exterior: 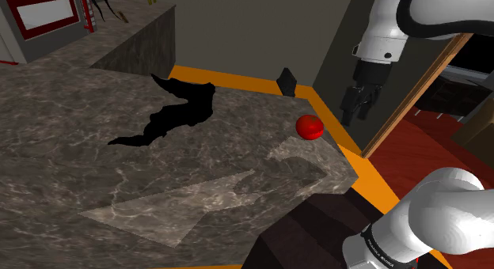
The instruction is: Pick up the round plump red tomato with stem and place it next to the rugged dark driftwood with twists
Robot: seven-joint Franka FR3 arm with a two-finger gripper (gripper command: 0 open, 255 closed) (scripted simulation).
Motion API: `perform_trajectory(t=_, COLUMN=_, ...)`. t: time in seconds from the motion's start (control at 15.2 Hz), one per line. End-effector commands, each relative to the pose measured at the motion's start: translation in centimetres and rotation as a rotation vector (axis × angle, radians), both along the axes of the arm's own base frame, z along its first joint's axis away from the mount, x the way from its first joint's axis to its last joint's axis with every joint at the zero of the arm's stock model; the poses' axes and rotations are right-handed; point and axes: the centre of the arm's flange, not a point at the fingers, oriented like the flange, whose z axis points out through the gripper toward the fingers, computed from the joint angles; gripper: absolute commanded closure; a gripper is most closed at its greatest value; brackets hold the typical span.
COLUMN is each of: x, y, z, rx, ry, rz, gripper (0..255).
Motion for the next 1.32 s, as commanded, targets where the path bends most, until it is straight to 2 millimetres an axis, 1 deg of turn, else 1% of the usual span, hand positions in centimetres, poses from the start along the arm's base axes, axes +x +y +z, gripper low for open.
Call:
perform_trajectory(t=0.0, x=0.0, y=0.0, z=0.0, rx=0.0, ry=0.0, rz=0.0, gripper=0)
perform_trajectory(t=0.66, x=5.6, y=-7.7, z=-5.7, rx=-0.032, ry=-0.18, rz=-0.049, gripper=0)
perform_trajectory(t=1.25, x=11.2, y=-15.1, z=-9.8, rx=-0.061, ry=-0.341, rz=-0.094, gripper=0)
